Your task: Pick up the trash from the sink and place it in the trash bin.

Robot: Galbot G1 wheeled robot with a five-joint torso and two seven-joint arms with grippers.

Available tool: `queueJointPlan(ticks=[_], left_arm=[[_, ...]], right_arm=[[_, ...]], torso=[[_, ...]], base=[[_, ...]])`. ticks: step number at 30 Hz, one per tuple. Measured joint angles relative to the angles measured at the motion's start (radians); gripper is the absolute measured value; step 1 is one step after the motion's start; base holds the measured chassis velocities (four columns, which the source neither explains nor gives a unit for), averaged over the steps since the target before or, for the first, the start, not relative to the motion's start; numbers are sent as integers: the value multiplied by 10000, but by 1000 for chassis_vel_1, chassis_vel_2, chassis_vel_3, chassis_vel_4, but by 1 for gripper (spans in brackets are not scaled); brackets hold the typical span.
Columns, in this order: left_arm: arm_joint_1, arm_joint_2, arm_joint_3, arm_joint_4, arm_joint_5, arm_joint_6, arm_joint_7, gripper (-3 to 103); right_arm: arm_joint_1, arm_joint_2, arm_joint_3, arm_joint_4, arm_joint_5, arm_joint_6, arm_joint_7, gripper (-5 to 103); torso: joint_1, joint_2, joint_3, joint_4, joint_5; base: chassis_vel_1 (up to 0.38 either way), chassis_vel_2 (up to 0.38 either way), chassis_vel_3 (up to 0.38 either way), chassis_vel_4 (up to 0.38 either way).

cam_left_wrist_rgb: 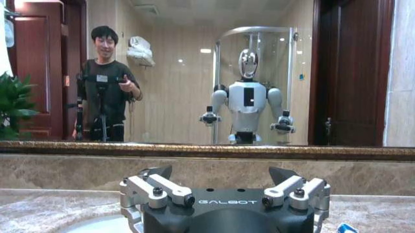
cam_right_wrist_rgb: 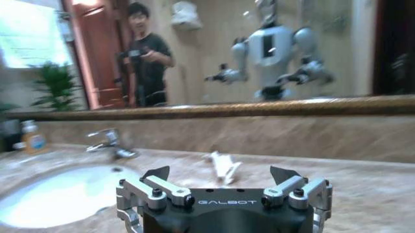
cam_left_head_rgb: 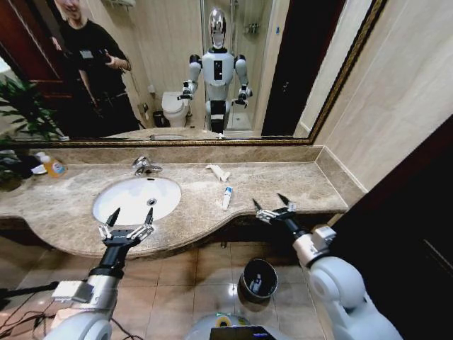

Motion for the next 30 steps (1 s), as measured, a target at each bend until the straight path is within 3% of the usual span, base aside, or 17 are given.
queueJointPlan(ticks=[5, 11, 22, 30], left_arm=[[-1, 0, 0, 0, 0, 0, 0, 100], [0, 0, 0, 0, 0, 0, 0, 100], [0, 0, 0, 0, 0, 0, 1, 100], [0, 0, 0, 0, 0, 0, 1, 100]], right_arm=[[1394, -104, -1140, -946, 181, -320, 418, 100], [3167, 274, -2457, -2295, 61, -477, 1132, 100], [4817, 1009, -4135, -3026, 78, -878, 2377, 100], [5579, 1142, -5178, -3890, 252, -513, 3502, 100]], torso=[[0, -1, 0, 1, 1], [1, -1, 1, 2, -1], [0, -1, -1, 2, -3], [0, -1, 0, 1, -3]], base=[[0, 0, 0, 0], [0, 0, 0, 0], [0, 0, 0, 0], [0, 0, 0, 0]])
